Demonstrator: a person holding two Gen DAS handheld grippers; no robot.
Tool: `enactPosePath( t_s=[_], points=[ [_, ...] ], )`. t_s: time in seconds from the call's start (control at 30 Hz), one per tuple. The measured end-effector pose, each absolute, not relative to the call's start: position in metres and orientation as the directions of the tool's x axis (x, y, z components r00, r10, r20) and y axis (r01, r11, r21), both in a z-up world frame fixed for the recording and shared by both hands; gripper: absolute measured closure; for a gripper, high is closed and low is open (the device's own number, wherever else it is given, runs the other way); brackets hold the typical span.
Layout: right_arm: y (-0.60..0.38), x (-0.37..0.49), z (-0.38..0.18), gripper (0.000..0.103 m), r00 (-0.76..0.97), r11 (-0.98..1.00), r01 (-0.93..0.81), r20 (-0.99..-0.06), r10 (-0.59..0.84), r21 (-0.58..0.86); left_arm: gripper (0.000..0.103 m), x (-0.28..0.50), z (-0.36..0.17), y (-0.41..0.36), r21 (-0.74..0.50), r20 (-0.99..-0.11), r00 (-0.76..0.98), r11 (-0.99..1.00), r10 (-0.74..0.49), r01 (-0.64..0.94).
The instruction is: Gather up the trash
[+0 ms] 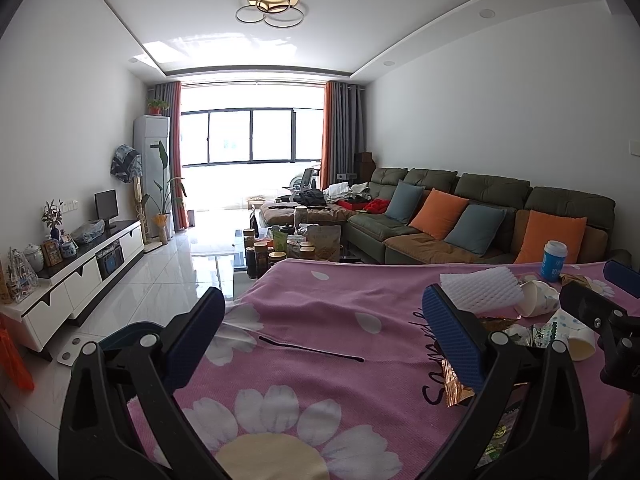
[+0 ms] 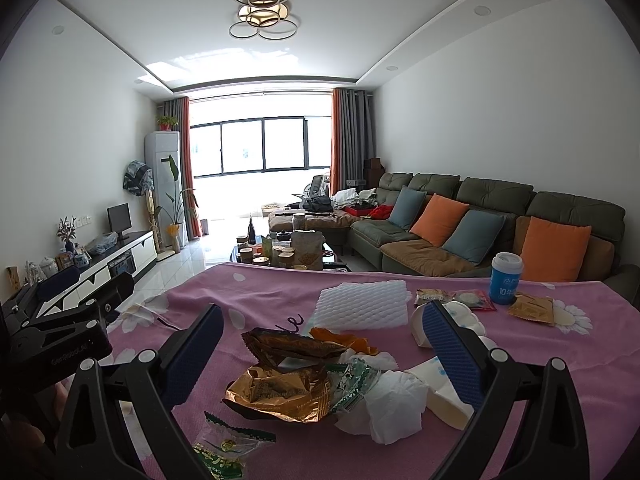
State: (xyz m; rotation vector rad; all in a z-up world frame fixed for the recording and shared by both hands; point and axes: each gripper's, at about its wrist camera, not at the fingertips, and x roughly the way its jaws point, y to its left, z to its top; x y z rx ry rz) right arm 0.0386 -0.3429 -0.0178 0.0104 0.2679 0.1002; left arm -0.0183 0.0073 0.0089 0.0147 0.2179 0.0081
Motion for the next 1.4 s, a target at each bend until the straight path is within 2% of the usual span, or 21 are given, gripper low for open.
enactPosePath(
  t_s=[1.13,1.4],
  points=[
    [-0.341,0.041,-0.026,0.007,0.955,0.993,-0.108,-0.275,0.114,0.039,0.006,-0.02,0.002,0.005,0.018,-0.225,0.974,1.0,0.0,0.004],
    [-0.354,0.046,-0.035,0.007,0.937,0.992,-0.108,-0.325,0.124,0.068,0.006,-0.019,-0.006,0.005,0.009,-0.288,0.953,0.995,-0.097,0.104]
  ],
)
